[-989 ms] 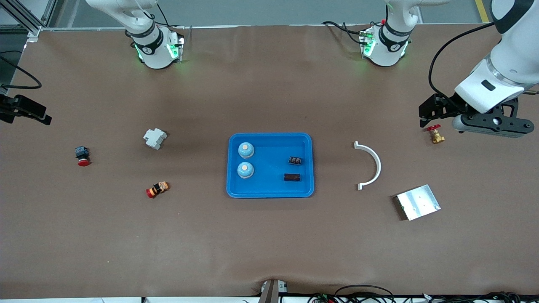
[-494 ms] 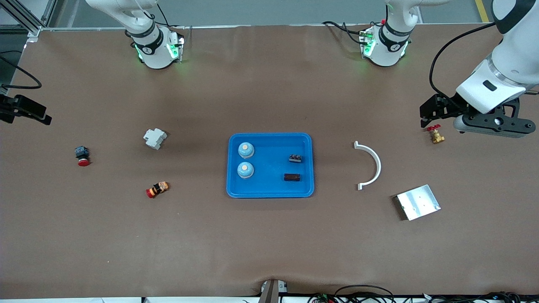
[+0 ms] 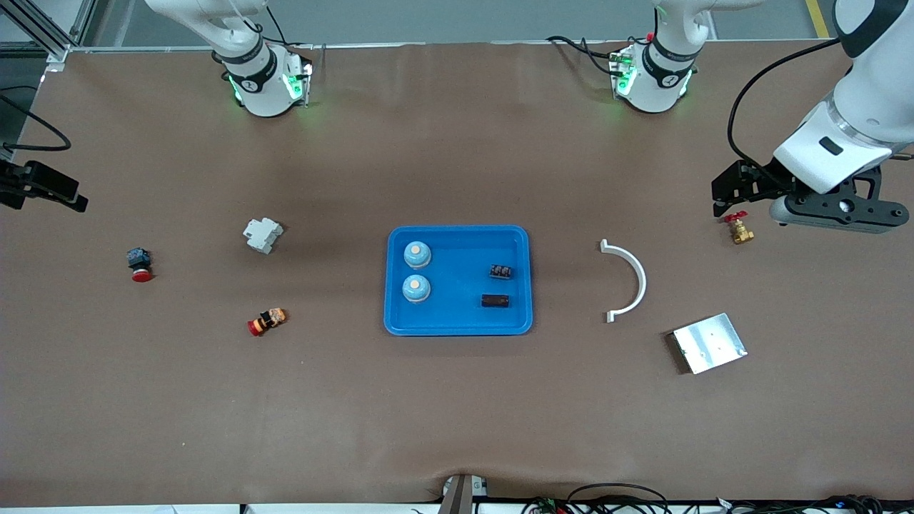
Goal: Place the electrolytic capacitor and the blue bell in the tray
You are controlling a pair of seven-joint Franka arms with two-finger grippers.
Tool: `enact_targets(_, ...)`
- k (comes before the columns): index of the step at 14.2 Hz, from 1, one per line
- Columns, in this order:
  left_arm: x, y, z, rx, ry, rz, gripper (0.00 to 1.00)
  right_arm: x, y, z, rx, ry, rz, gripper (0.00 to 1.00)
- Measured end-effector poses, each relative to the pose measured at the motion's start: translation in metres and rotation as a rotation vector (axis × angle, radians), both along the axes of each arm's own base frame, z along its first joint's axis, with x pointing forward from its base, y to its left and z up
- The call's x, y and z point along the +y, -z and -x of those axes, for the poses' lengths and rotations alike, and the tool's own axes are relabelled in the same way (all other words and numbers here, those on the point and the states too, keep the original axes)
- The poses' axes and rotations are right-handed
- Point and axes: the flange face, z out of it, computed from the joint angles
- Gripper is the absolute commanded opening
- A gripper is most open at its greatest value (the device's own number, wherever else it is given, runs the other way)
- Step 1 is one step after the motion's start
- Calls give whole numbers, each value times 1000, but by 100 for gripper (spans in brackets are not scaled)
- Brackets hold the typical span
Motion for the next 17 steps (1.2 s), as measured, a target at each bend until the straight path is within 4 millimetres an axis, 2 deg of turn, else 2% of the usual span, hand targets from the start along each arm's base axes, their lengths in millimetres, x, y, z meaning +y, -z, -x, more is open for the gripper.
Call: enact_targets(17,-2,1,1,10,-18,0,100,0,0,0,0,0,0,100)
